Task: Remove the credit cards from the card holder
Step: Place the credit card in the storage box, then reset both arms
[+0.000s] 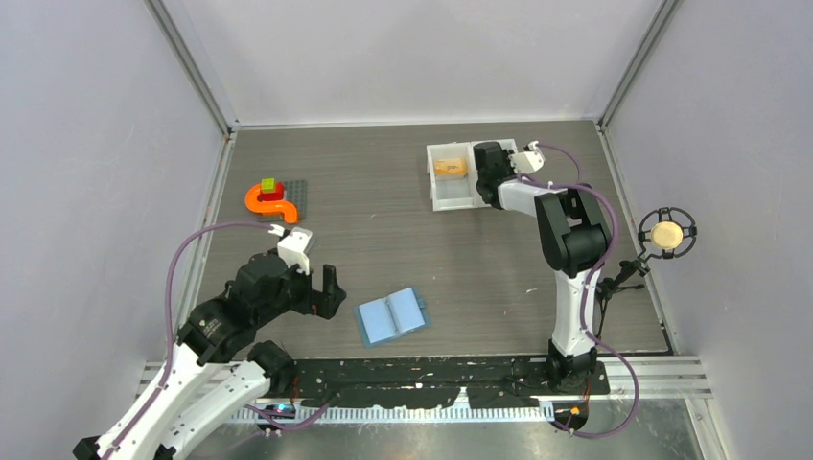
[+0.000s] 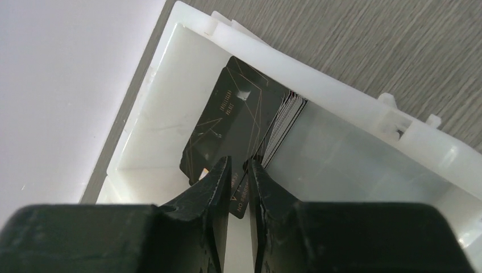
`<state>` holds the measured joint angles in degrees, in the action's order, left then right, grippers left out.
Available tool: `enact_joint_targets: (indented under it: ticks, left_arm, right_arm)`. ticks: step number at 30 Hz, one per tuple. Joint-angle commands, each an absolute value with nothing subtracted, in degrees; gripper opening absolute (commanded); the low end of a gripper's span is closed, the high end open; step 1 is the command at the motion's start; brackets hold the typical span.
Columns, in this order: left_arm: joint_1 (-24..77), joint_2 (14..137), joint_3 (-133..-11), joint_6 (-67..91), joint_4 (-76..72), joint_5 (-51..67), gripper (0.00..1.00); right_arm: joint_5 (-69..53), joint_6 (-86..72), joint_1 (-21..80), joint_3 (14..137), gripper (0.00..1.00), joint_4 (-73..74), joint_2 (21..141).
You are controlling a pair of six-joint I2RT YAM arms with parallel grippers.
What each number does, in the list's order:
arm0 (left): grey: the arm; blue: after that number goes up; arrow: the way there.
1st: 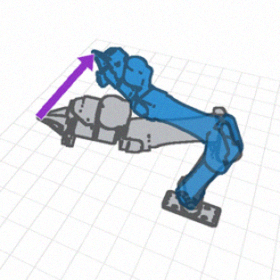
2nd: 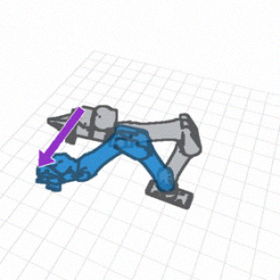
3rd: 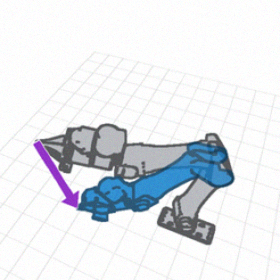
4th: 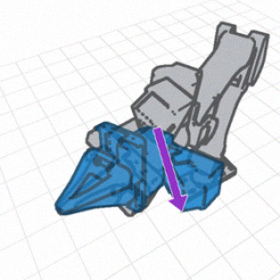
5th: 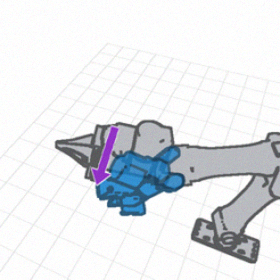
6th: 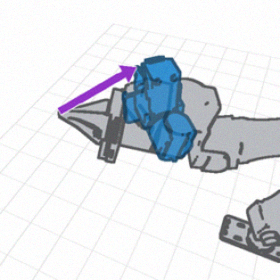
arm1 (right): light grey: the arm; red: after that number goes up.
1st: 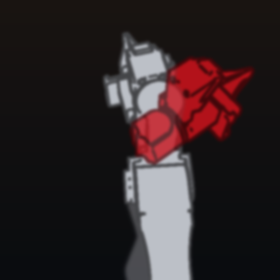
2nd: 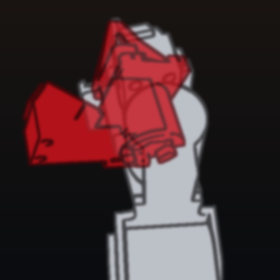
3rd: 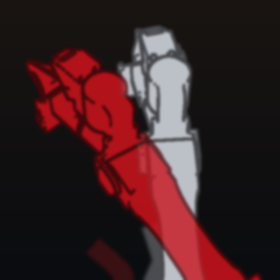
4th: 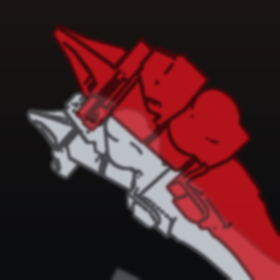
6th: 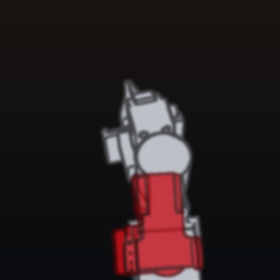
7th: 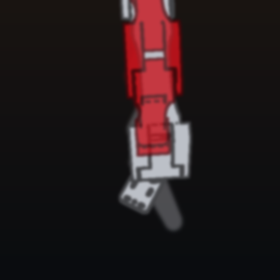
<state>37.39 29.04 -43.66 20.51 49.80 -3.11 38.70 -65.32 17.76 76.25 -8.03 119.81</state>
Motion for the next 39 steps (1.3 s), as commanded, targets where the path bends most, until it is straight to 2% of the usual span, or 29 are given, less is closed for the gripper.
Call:
enact_joint_targets:
  ticks: [1,9,15,22,26,27,30,35,39]
  left_arm:
    - [37.2,29.6,-43.7,19.9,48.6,-4.2,1.0]
    - [37.2,29.4,-43.7,20.0,48.6,-4.5,1.0]
    - [37.1,29.4,-43.7,19.8,48.4,-4.9,1.0]
    - [37.2,28.6,-43.7,20.1,48.4,-5.7,1.0]
    - [37.1,27.1,-43.7,20.2,48.2,-6.0,1.0]
    - [37.2,26.3,-43.6,20.3,48.0,-6.1,1.0]
    - [37.2,24.2,-43.1,21.4,46.9,-6.6,1.0]
    - [37.2,21.7,-43.8,24.5,45.7,-8.2,1.0]
    - [37.2,19.4,-43.7,27.0,43.6,-9.8,1.0]
  right_arm:
    - [38.8,-66.1,17.3,77.8,0.26,-8.6,119.9]
    - [37.7,-62.1,16.5,78.5,0.29,-10.5,119.7]
    - [32.6,-52.5,15.9,79.5,0.43,-12.7,115.9]
    - [19.8,-42.5,13.9,78.7,0.52,-9.0,105.8]
    - [8.8,-36.2,13.9,79.6,0.74,-2.5,100.8]
    - [7.5,-35.4,14.0,79.9,0.86,-1.5,99.8]
    - [4.7,-29.5,15.3,77.6,1.0,4.3,92.8]
    - [2.2,-20.1,19.1,69.1,0.95,8.6,77.7]
    - [-7.8,-17.8,20.2,61.3,0.95,11.4,65.6]
